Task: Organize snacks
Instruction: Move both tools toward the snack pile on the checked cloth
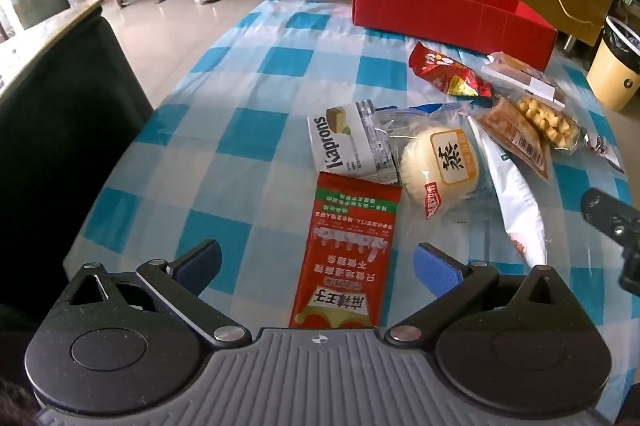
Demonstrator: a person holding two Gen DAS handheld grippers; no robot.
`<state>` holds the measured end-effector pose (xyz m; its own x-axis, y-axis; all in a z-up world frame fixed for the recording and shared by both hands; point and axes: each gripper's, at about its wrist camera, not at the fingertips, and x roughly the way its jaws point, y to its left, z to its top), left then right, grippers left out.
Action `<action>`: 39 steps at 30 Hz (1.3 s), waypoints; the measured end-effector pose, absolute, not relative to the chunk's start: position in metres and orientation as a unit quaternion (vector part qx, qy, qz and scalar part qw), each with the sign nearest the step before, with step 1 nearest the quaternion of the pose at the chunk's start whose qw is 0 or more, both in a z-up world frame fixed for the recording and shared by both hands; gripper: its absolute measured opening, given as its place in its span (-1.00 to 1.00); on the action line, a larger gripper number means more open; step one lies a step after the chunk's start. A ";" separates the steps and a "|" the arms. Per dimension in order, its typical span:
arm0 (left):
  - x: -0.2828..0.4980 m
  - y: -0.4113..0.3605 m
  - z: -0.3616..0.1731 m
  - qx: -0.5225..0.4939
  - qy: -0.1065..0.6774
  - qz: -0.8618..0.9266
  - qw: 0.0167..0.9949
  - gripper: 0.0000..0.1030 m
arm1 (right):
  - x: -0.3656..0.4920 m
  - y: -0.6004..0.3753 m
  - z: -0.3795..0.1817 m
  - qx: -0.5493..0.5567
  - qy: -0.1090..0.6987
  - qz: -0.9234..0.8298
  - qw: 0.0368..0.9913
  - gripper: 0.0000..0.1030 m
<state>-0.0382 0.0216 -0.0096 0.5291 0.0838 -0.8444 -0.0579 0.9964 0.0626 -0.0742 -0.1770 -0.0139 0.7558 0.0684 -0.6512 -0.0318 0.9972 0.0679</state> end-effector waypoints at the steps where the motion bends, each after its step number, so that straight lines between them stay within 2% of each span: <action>1: -0.038 0.021 -0.010 0.013 0.484 0.039 0.874 1.00 | -0.073 -0.176 -0.015 0.024 0.351 0.027 0.936 0.95; 9: -0.039 0.020 -0.010 0.013 0.484 0.038 0.874 1.00 | -0.070 -0.167 -0.024 -0.006 0.373 0.034 0.927 0.94; 39: -0.040 0.016 -0.010 0.018 0.484 0.033 0.874 1.00 | -0.067 -0.166 -0.033 0.001 0.386 0.034 0.922 0.94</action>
<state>-0.0396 0.0162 -0.0102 0.5299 0.0759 -0.8447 -0.0403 0.9971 0.0643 -0.0671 -0.1662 -0.0334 0.6991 0.0641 -0.7121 -0.0619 0.9977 0.0291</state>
